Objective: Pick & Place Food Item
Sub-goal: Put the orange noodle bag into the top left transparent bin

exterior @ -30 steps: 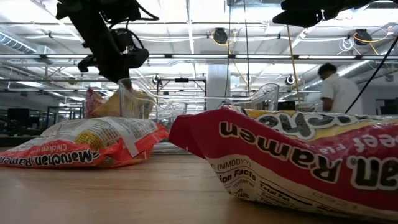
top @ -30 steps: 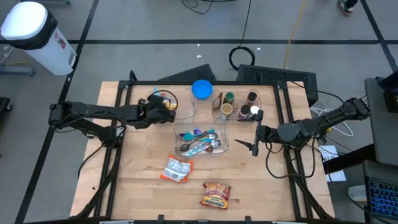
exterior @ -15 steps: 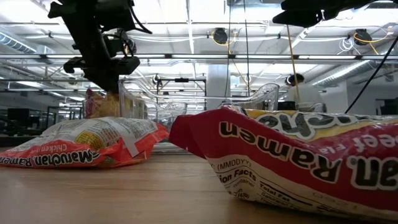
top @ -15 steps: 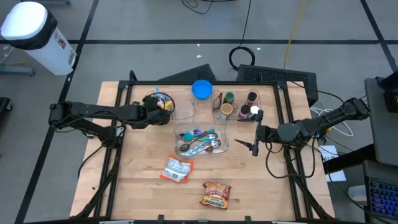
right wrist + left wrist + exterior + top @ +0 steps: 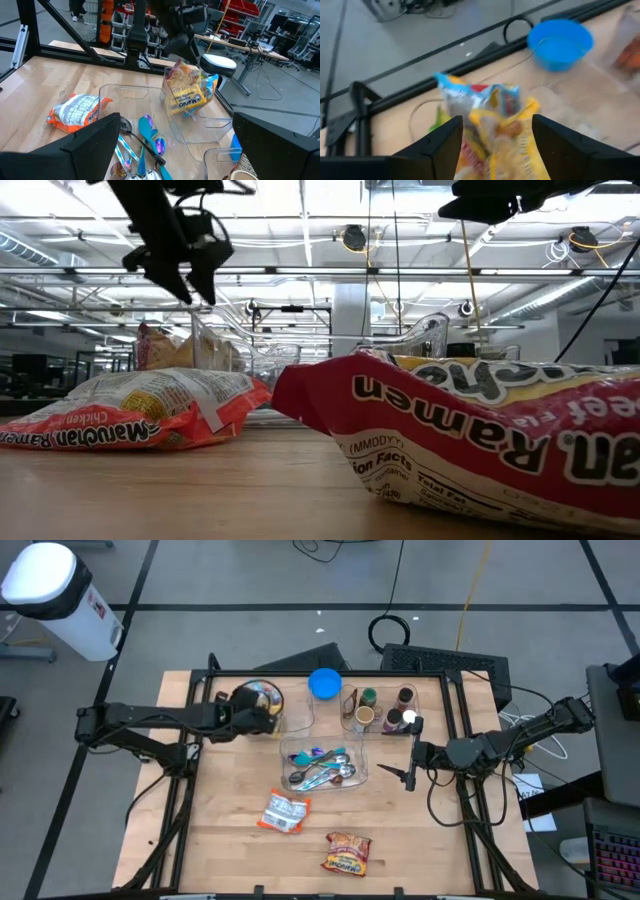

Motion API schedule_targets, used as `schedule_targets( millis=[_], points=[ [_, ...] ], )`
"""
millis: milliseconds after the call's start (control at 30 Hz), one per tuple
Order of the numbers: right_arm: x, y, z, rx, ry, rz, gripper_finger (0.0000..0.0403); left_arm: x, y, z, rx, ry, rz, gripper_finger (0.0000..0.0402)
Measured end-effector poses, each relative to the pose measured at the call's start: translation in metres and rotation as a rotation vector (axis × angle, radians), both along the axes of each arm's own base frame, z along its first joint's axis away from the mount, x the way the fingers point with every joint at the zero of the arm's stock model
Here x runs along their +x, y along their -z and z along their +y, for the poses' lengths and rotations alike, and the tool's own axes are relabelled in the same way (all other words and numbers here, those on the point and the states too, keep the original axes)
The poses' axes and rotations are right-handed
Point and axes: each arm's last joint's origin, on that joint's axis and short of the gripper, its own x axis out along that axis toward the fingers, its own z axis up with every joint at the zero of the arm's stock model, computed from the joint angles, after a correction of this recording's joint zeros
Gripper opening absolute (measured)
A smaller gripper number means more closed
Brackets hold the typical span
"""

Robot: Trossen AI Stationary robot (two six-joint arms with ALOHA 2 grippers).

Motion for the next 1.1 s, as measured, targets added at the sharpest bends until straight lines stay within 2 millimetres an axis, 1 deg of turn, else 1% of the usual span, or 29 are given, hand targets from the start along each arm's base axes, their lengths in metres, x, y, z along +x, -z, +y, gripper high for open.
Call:
schedule_targets(
  millis=[100,167,233,367,433,500,667,767,900,1100],
  points=[
    [0.0,0.0,0.0,0.0,0.0,0.0,0.038,-0.001,-0.016,-0.006,-0.021,0.053,-0.053,0.0254],
    [0.0,0.0,0.0,0.0,0.0,0.0,0.038,0.001,-0.029,-0.011,-0.036,0.101,-0.126,0.0257],
    [0.0,0.0,0.0,0.0,0.0,0.0,0.038,0.002,-0.035,-0.02,-0.061,0.173,-0.154,0.0257],
    [0.0,0.0,0.0,0.0,0.0,0.0,0.038,0.014,-0.045,-0.045,-0.093,0.413,-0.237,0.0257],
    [0.0,0.0,0.0,0.0,0.0,0.0,0.038,0.019,-0.047,-0.061,-0.109,0.553,-0.257,0.0258],
    [0.0,0.0,0.0,0.0,0.0,0.0,0.038,0.028,-0.048,-0.078,-0.123,0.703,-0.285,0.0257],
    [0.0,0.0,0.0,0.004,0.0,-0.001,0.038,0.043,-0.034,-0.125,-0.162,1.056,-0.243,0.0258],
    [0.0,0.0,0.0,0.004,0.001,-0.002,0.038,0.049,-0.017,-0.148,-0.161,1.168,-0.16,0.0258],
    [0.0,0.0,0.0,0.004,0.001,-0.002,0.038,0.057,0.01,-0.17,-0.181,1.219,-0.057,0.0258],
    [0.0,0.0,0.0,0.006,0.001,-0.005,0.038,0.071,0.048,-0.18,-0.213,1.201,0.074,0.0257]
  ],
)
